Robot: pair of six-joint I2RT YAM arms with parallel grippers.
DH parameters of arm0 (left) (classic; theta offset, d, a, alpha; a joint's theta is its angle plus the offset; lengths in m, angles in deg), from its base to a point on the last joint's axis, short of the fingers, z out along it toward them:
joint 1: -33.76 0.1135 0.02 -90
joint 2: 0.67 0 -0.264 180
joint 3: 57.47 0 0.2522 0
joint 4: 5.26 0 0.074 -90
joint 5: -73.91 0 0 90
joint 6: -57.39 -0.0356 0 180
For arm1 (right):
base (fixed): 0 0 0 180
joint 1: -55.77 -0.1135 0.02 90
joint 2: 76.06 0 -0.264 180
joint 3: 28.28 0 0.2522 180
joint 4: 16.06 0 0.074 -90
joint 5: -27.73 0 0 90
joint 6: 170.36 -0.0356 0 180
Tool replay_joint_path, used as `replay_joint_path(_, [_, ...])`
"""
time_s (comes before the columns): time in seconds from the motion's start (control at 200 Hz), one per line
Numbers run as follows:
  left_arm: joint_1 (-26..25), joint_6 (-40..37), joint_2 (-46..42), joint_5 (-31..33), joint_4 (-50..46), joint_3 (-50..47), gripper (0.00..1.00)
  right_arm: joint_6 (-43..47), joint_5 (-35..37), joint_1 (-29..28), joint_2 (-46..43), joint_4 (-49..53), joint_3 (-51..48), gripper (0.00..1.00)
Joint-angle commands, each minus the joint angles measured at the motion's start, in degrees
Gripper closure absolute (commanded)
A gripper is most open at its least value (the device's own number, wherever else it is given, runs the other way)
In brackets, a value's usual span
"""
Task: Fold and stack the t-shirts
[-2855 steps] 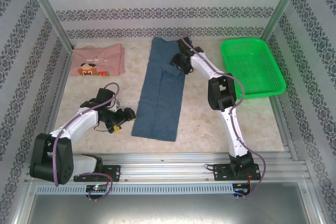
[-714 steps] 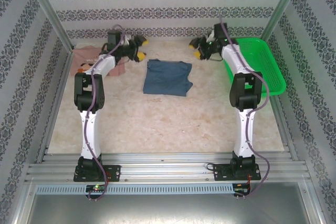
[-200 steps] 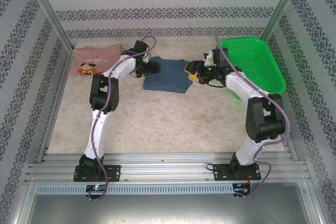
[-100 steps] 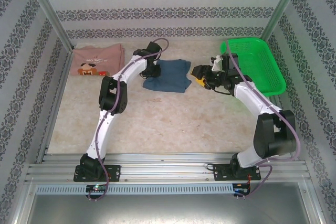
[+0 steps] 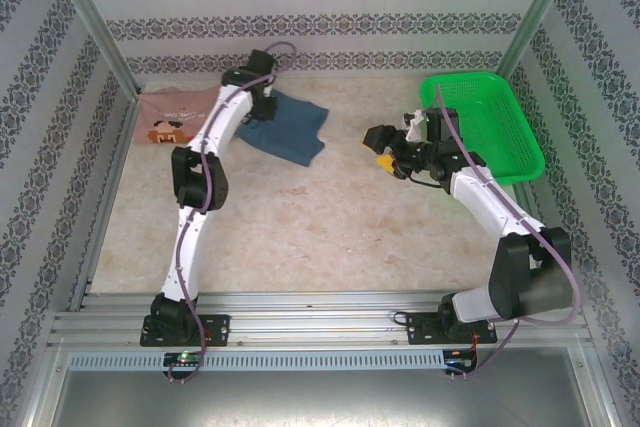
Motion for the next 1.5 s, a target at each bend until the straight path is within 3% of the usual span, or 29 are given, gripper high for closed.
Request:
replay_joint_path(0.0, [4.93,-5.93,-4.81,0.62,-1.41,2.43,0.99,0.75,-0.51,-2.44,-3.96,-4.7,-0.25,0.03])
replay_joint_path(0.2, [8.35,-8.52,-6.0,-3.33,1.25,4.35,0.99,4.17,1.89,-4.78,-9.57,-0.29,-0.29,0.02])
replay_joint_path(0.689, [13.53,-11.47,-4.35,-4.74,2.35,7.62,1.0,5.41,3.96,-5.22,-13.27,6.23,-2.16,0.02])
replay_joint_path(1.049, [20.33,-9.19,-6.6,-11.69,4.39,5.32,1.0,4.94,4.84,-7.24,-11.54,5.44,-0.99,0.02])
replay_joint_path(1.494, [29.22,-4.57,-0.63,-19.32,7.35,4.0,0.98,1.7,8.28,-10.34,-10.91,5.49,-1.01,0.02])
